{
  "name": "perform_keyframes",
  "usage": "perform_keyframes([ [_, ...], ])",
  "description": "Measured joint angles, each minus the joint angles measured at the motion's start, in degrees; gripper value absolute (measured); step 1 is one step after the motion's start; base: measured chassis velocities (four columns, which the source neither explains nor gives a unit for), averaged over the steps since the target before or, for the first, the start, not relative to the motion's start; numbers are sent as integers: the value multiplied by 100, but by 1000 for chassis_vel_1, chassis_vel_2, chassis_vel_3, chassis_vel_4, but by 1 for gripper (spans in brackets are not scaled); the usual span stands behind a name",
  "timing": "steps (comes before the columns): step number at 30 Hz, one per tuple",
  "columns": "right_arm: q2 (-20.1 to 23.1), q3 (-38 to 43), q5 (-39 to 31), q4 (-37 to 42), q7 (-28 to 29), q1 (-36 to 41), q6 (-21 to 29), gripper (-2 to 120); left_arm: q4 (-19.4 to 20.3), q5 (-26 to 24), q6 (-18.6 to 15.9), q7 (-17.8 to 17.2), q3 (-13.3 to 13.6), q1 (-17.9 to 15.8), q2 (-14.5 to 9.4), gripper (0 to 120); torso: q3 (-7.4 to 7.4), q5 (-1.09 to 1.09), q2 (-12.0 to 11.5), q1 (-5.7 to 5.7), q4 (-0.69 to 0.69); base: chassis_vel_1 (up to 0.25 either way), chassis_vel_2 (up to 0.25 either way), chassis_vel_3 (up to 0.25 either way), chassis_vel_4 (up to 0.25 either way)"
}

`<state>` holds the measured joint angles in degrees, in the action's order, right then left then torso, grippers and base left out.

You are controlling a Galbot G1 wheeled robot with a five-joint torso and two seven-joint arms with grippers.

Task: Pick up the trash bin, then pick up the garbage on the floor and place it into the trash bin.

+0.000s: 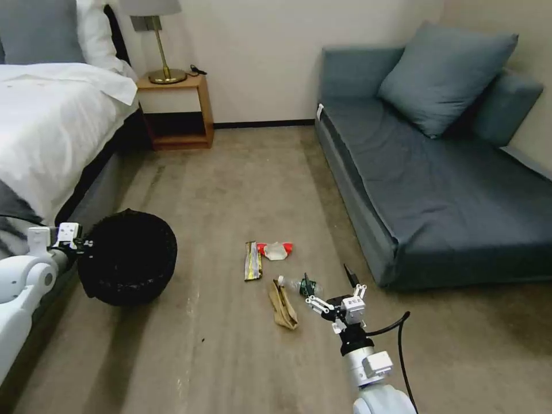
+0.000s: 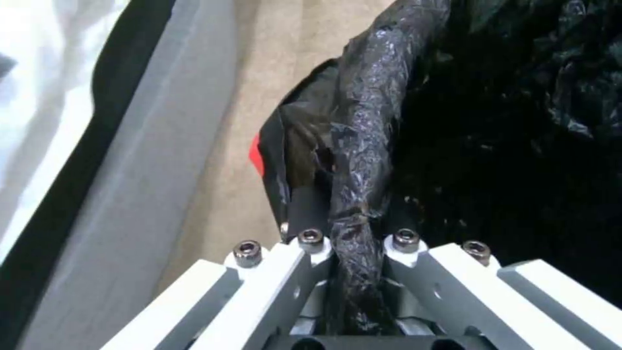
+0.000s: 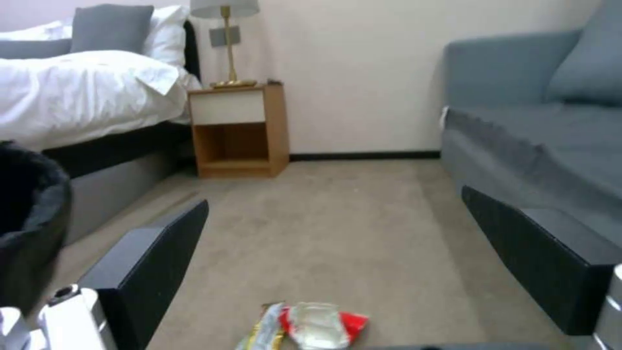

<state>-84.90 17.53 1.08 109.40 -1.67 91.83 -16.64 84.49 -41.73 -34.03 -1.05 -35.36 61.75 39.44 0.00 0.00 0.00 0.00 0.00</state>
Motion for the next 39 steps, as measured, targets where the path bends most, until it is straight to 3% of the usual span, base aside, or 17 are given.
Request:
perform_keyframes([
  [11, 241, -338, 8, -128, 9, 23, 310, 100, -25, 9, 0, 22, 1, 30, 21, 4, 0, -9, 0, 0, 2, -154, 162, 159, -165],
  [14, 484, -572, -42, -183, 68, 8, 768, 100, -18, 18, 0, 24, 0, 36, 30, 4, 0, -8, 0, 0, 1, -128, 122, 116, -113],
  [16, 814, -951, -262, -133, 246, -80, 1629, 100, 31, 27, -5, 26, -1, 67, 42, 4, 0, -6, 0, 0, -2, -63, 67, 71, -68],
  [17, 814, -951, -262, -133, 246, -80, 1629, 100, 31, 27, -5, 26, -1, 67, 42, 4, 0, -6, 0, 0, -2, -34, 35, 54, -68],
  [18, 970, -1120, -460, -107, 303, -151, 2051, 100, 52, 32, -8, 29, -2, 88, 50, 4, 0, -3, 0, 0, -3, -34, 35, 10, -52],
  [21, 1343, -1543, -1026, -98, 335, -441, 3138, 100, 90, 80, -21, 38, -5, 157, 67, 4, 0, 18, 0, 0, -3, 0, 0, 0, 0],
  [22, 1343, -1543, -1026, -98, 335, -441, 3138, 100, 90, 80, -21, 38, -5, 157, 67, 4, 0, 18, 0, 0, -3, 0, 0, 0, 0],
  [25, 1567, -1807, -1462, -371, 341, -906, 3887, 100, 96, 128, -25, 53, -5, 211, 72, 4, 0, 6, 0, 0, 0, 0, 0, 0, 0],
  [32, 1591, -2196, -2096, -1041, 520, -1673, 4614, 100, 160, 145, -60, 63, -7, 245, 61, 4, 0, 2, 0, 0, -1, 0, 0, 0, 0],
  [39, 1328, -2391, -2132, -1953, 732, -2283, 4718, 100, 300, 180, -136, 78, -23, 358, 73, 4, 0, 1, 0, 0, -1, 0, 0, 0, 0],
])
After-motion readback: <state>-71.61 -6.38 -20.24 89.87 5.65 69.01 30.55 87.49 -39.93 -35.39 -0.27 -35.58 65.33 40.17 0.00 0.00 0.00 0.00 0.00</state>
